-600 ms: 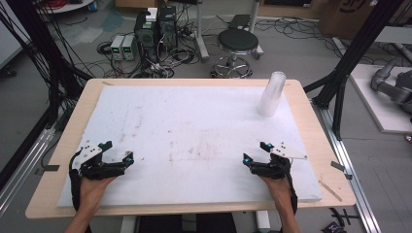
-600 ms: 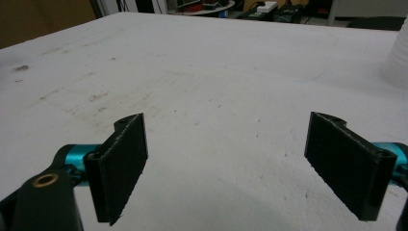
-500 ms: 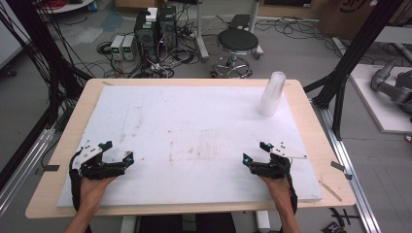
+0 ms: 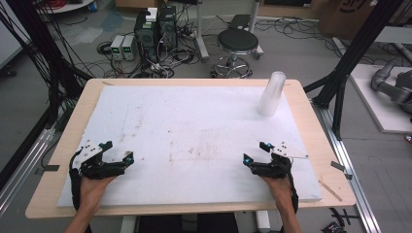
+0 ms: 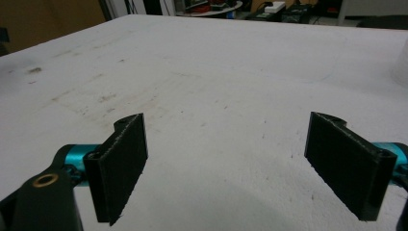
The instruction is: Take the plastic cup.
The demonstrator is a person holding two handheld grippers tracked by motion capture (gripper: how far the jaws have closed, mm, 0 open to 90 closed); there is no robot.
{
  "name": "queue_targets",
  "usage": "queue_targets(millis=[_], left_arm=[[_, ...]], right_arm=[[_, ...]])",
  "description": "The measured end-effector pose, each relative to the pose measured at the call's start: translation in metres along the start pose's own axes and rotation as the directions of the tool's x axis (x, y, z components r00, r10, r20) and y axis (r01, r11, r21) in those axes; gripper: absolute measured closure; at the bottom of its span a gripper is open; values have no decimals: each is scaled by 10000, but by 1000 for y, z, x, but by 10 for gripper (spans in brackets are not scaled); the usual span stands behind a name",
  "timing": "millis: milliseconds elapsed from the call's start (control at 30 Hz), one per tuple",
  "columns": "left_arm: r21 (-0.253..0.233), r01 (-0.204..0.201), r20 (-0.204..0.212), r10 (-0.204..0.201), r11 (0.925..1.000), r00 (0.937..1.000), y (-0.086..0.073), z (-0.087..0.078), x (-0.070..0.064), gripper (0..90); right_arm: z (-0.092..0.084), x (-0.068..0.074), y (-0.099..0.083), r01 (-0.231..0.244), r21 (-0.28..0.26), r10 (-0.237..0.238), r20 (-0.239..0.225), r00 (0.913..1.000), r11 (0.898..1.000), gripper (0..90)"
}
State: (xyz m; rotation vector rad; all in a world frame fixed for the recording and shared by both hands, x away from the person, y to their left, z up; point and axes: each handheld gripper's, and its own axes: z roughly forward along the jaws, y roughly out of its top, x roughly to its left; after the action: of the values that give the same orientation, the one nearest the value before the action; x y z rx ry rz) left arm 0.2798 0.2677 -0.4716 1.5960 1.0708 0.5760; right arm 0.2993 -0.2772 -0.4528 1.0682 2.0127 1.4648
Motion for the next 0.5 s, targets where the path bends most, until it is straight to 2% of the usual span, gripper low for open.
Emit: queue_targets(millis=[167, 200, 267, 500], left_arm=[[-27, 70, 46, -70, 10000, 10000, 0, 0, 1, 19], [-14, -22, 36, 22, 10000, 10000, 0, 0, 0, 19], [48, -112, 28, 112, 9999, 9999, 0, 0, -1, 19], [47, -115, 87, 115, 9999, 9999, 0, 0, 0, 19]], right_arm=[[-9, 0, 8, 61, -239, -60, 65, 10000, 9997, 151], [-16, 1, 16, 143, -474, -132, 226, 9997, 9988, 151], [-21, 0, 23, 229, -570, -212, 305, 9993, 9981, 151], [-34, -6, 44, 112, -638, -59, 834, 9965, 9979, 151]])
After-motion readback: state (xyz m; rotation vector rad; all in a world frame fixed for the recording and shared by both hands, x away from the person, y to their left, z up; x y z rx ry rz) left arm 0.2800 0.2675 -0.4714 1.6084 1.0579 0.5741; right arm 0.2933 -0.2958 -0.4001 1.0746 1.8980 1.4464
